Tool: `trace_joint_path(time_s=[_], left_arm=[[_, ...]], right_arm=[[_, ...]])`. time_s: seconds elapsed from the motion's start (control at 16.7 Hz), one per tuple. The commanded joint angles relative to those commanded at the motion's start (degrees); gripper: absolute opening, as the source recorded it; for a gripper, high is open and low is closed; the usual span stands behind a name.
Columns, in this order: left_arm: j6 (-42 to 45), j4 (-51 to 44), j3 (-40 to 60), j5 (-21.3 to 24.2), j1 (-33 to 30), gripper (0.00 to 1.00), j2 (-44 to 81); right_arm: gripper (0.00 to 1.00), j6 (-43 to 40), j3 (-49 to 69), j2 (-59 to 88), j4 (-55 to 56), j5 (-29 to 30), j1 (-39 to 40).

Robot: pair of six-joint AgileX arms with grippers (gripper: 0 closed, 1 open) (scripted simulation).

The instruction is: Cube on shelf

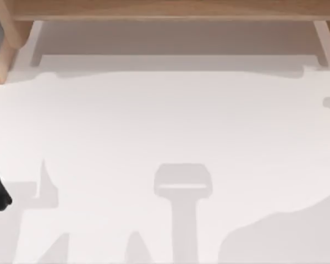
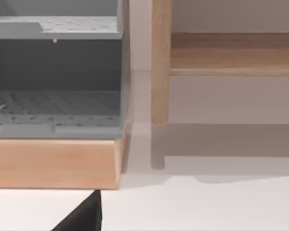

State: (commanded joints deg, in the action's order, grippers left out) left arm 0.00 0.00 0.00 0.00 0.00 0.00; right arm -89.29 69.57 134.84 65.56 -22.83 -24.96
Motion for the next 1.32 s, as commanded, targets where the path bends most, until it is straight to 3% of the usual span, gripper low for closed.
trace_joint_path(time_s=[0.54,1.02,1.32], left_arm=[[0.0,0.0,0.0,0.0,0.0,1.0,0.0],[0.0,0.0,0.0,0.0,0.0,1.0,0.0],[0.0,0.0,0.0,0.0,0.0,1.0,0.0]], right_arm=[[0.0,0.1,-0.2,-0.1,0.0,-0.1,-0.3],[0.0,0.3,-15.0,-6.1,7.9,-3.2,-3.5],[0.0,0.2,-15.7,-6.8,8.7,-3.7,-3.7]])
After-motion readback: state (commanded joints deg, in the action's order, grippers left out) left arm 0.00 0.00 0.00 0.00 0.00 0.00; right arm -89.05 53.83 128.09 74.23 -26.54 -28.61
